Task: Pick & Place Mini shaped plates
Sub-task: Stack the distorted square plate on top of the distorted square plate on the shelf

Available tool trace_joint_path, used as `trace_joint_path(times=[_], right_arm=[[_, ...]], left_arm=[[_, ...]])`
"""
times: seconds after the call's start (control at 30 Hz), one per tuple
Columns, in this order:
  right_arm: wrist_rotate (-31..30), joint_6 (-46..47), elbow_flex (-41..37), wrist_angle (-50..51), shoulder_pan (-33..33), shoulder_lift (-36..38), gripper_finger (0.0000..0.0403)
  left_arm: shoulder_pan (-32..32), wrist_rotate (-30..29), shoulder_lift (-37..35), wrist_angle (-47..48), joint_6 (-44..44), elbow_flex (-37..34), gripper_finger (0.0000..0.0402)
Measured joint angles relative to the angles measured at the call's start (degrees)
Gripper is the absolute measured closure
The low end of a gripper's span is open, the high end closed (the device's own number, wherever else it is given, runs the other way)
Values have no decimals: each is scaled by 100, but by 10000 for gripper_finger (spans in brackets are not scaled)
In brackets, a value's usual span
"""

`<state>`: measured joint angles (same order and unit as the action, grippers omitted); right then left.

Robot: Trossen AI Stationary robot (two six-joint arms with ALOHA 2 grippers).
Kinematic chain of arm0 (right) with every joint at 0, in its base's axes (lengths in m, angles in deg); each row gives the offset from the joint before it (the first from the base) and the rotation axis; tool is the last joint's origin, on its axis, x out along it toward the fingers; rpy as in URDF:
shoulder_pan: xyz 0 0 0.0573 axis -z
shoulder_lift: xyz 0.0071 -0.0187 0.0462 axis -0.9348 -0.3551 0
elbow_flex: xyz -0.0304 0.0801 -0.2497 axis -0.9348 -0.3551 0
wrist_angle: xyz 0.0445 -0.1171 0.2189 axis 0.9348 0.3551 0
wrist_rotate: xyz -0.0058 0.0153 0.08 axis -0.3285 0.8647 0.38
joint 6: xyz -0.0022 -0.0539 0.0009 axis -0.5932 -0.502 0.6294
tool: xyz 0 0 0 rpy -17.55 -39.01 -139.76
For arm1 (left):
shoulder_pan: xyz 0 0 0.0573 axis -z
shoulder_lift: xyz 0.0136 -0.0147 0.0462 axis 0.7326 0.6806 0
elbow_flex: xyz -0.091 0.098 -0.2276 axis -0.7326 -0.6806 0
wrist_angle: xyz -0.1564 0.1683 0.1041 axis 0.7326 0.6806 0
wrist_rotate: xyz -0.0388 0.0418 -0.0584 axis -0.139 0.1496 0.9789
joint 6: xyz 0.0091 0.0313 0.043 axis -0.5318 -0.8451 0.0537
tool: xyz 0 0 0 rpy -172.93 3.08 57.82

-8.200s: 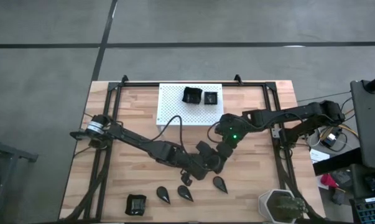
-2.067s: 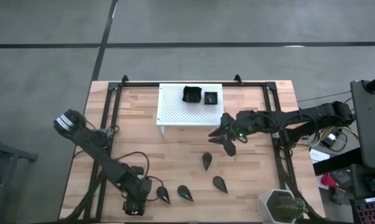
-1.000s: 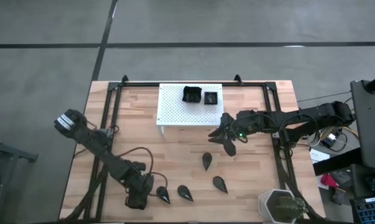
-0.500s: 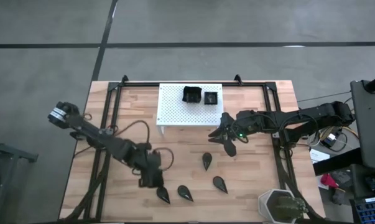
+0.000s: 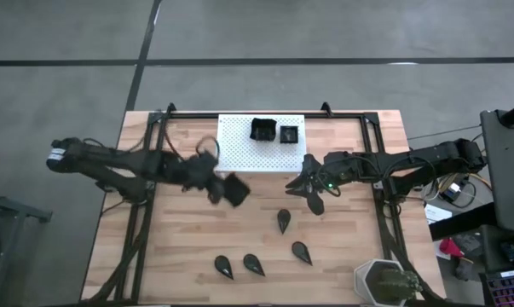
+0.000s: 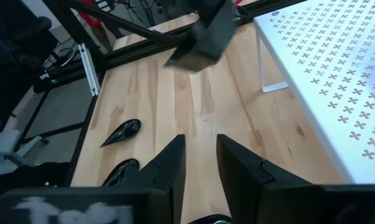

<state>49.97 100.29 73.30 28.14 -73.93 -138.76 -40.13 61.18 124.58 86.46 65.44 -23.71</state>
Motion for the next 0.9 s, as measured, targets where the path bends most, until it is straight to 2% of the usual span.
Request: trace_joint_path(times=[0.07,0.23,0.5,0.7,0.9], right_arm=[[-1,-2,0,-2,0,0,312],[0,-4,-2,-1,0,0,317],[-1,-20,-22,0,0,0,330],[-2,-144,-40,-4,0,0,327],[-4,-146,-71,-9,0,0,321]], left_arm=[[-420,166,-88,-433,-87,0,401],[-1547,1090,-126,-1251,-152,0,401],[-2882,2056,87,-2579,-12,0,401],[-3410,2242,536,-2745,26,155,401],[-3473,2540,1264,-2727,6,695,401]])
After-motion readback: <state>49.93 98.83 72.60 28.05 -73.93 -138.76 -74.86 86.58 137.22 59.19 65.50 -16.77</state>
